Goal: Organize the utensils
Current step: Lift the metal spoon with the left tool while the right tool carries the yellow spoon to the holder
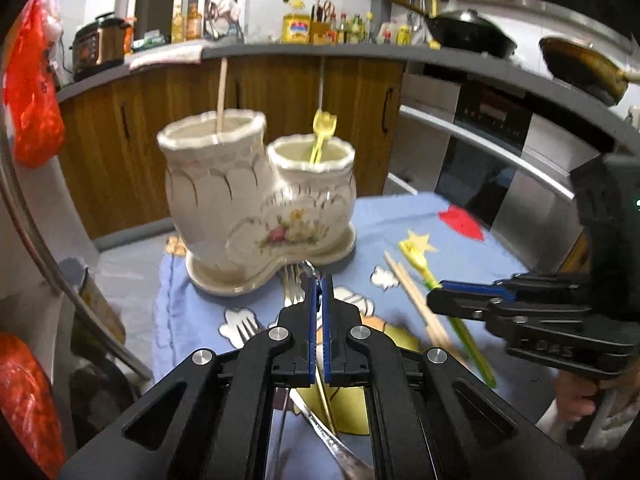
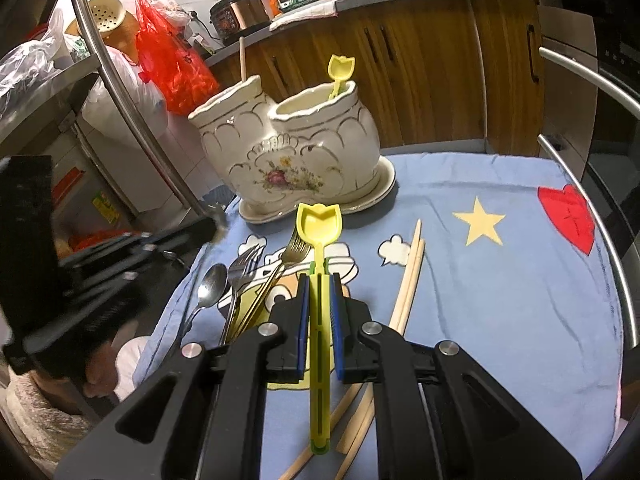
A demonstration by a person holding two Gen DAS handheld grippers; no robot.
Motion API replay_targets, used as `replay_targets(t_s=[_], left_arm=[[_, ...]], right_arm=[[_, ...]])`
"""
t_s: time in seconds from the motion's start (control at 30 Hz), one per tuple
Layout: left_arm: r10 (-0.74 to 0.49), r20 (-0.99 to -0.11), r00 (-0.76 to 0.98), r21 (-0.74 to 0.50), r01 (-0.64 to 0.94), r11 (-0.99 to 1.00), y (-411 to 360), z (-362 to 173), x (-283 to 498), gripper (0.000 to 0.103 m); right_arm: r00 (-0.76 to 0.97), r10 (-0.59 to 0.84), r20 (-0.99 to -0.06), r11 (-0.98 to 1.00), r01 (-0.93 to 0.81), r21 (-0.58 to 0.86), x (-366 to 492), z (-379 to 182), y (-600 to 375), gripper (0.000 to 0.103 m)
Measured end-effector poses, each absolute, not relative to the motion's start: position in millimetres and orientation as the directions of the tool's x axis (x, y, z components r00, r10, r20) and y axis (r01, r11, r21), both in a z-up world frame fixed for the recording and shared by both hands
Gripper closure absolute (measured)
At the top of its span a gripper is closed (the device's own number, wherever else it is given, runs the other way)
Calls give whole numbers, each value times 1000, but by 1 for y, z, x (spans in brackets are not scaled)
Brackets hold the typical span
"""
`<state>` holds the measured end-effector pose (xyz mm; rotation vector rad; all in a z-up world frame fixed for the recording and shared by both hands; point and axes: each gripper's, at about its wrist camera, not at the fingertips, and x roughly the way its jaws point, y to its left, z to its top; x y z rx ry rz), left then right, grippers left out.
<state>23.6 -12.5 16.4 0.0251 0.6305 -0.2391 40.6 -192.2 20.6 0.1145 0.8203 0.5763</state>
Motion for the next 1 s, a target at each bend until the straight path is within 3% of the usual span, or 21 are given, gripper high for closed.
replay_targets(t_s=[0.47,0.8,1.0], left_arm=[[-278,-364,889,-132,246,960,8,85,-13,100],[-291,-276,916,-145,260,955,23,148,27,100],[-242,-207,948,-152,214,965,32,176,68,100]], right_arm=[[613,536,-581,839,-463,286,50,58,-194,93],[721,557,-412,830,-499,249,93,120,-178,93],[736,593,-327,801,-497,335,137,128,-172,93]])
